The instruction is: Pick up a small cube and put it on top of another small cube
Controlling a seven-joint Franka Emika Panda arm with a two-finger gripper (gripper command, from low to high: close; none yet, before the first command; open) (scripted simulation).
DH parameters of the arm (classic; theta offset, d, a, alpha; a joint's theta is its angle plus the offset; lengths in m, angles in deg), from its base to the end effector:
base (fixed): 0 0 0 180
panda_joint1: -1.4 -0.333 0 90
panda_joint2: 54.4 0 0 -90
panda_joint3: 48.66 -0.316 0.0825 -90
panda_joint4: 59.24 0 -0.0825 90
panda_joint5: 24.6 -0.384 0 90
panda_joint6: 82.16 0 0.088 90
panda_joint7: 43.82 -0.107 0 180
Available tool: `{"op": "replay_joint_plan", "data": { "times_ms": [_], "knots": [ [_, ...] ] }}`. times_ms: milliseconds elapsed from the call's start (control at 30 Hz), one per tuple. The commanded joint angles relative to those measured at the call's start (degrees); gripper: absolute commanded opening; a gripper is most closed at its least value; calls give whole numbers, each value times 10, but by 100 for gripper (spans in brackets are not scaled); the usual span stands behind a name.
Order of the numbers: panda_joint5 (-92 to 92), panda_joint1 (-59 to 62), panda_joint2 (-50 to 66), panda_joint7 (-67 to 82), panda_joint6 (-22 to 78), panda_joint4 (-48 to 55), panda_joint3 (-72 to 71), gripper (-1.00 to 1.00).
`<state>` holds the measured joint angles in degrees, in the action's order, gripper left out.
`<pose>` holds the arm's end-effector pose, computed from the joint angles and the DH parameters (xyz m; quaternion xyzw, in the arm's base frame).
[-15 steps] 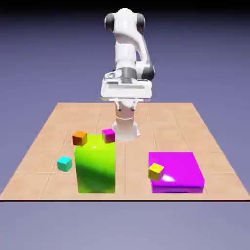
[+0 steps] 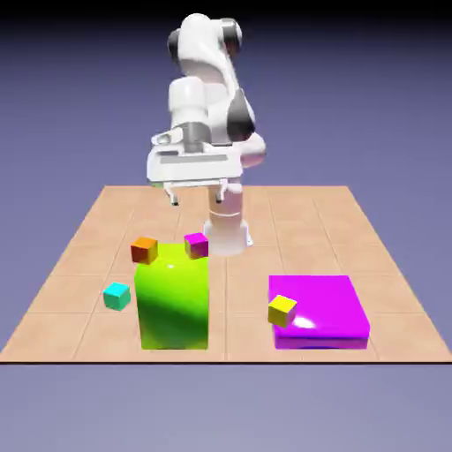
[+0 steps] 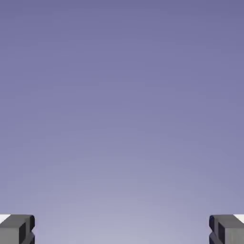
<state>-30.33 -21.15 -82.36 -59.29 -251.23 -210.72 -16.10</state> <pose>0.4302 -0.0921 0.4600 -0.8880 0.2644 -0.3353 0.1704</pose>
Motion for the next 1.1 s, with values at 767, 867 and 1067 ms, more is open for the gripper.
{"op": "replay_joint_plan", "data": {
  "times_ms": [767,867,1067],
  "knots": [
    [-40,-307,45,440,103,117,498,0],
    [-45,-345,50,495,116,132,561,0],
    [-54,-422,62,605,141,161,685,0]
  ]
}}
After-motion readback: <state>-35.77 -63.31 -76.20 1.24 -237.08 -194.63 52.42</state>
